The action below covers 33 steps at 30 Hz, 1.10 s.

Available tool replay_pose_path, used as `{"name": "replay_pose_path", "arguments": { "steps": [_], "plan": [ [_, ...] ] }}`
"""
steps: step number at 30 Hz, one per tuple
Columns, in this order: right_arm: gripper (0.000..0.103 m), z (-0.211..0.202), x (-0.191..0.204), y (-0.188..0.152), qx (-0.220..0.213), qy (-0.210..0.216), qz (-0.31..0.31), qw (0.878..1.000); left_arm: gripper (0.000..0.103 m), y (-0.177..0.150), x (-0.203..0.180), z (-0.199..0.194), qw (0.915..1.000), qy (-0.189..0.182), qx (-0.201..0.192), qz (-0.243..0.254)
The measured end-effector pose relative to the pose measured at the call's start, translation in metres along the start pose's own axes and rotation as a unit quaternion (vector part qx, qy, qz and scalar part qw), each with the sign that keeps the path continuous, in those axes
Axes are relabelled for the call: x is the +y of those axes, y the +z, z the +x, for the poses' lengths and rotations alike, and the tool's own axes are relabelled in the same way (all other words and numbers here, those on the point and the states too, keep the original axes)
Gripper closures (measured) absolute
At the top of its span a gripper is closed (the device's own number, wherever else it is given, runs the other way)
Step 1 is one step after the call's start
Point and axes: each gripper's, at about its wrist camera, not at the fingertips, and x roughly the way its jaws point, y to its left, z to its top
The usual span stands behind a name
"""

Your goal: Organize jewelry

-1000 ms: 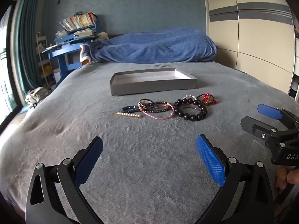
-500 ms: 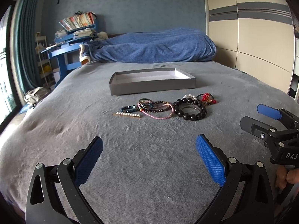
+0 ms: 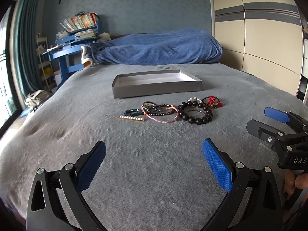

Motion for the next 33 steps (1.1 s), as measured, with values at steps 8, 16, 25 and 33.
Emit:
{"name": "replay_pose_path", "arguments": {
  "steps": [8, 16, 25, 33],
  "plan": [
    [0.005, -0.0001, -0.0005, -0.0004, 0.000, 0.000, 0.000, 1.000, 0.004, 0.0005, -0.0018, 0.0005, 1.0000, -0.003, -0.004, 0.000],
    [0.005, -0.0001, -0.0004, -0.0001, 0.001, 0.000, 0.000, 1.000, 0.004, -0.0001, -0.0020, -0.0001, 1.0000, -0.003, -0.004, 0.000],
    [0.005, -0.0009, 0.0005, 0.0002, 0.001, 0.000, 0.000, 1.000, 0.004, -0.0004, -0.0012, -0.0006, 1.0000, -0.004, -0.004, -0.002],
    [0.005, 0.0060, 0.0019, 0.0013, 0.004, 0.007, 0.001, 1.000, 0.004, 0.0004, 0.0060, 0.0009, 0.9997, -0.015, 0.005, -0.021]
  ]
}}
